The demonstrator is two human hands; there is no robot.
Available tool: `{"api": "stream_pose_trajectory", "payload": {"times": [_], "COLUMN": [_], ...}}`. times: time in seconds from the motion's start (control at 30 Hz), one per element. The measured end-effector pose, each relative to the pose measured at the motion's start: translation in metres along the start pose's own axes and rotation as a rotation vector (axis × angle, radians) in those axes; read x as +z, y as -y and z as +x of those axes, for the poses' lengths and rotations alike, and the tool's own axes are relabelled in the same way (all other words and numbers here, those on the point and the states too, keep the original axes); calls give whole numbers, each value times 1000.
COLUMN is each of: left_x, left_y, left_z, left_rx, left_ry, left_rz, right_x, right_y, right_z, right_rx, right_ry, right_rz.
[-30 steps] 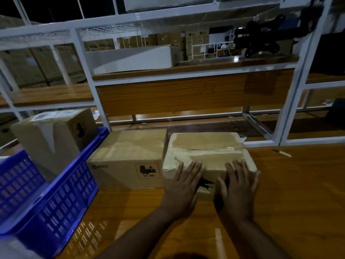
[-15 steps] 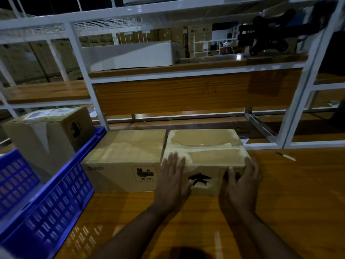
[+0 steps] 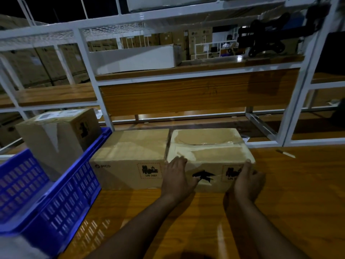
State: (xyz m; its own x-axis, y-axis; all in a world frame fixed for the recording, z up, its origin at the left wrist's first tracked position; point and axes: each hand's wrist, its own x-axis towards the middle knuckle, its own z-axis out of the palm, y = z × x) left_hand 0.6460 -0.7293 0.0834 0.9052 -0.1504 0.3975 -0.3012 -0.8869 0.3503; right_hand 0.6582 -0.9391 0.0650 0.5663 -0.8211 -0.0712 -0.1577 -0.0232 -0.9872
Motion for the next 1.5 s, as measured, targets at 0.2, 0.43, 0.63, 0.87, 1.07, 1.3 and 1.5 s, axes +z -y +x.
{"api": "stream_pose_trajectory", "payload": {"times": [0.2,0.43,0.63,0.87,1.07,1.3,1.5], "left_x": [-13,-8,-17,-66,-121,-199,-266], "left_y": [-21,-5,-21,-45,-55,-8,59], "left_z": [-17,-26,-40,-35,-44,-68,-112], "left_rx": [-8,-456,-384,-52,146,88,-95], "left_ry": [-144,-86,17,-128,-234,-388,-610], "left_rz": [-190,-751,-953,-804,-751,-904,-947], "right_x": [-27,-53,-60,-69,-73,-56,-14], "right_y": [-12,-13,-2,39,68,120,149], "right_z": [0,5,-10,-7,-29,-108,-201], "right_rx": [-51,-19,-82,-65,-127,-389,-596], "right_ry": [-139,24,4,-124,-205,-54,114], "right_rz": [47,56,119,310,494,603,653]}}
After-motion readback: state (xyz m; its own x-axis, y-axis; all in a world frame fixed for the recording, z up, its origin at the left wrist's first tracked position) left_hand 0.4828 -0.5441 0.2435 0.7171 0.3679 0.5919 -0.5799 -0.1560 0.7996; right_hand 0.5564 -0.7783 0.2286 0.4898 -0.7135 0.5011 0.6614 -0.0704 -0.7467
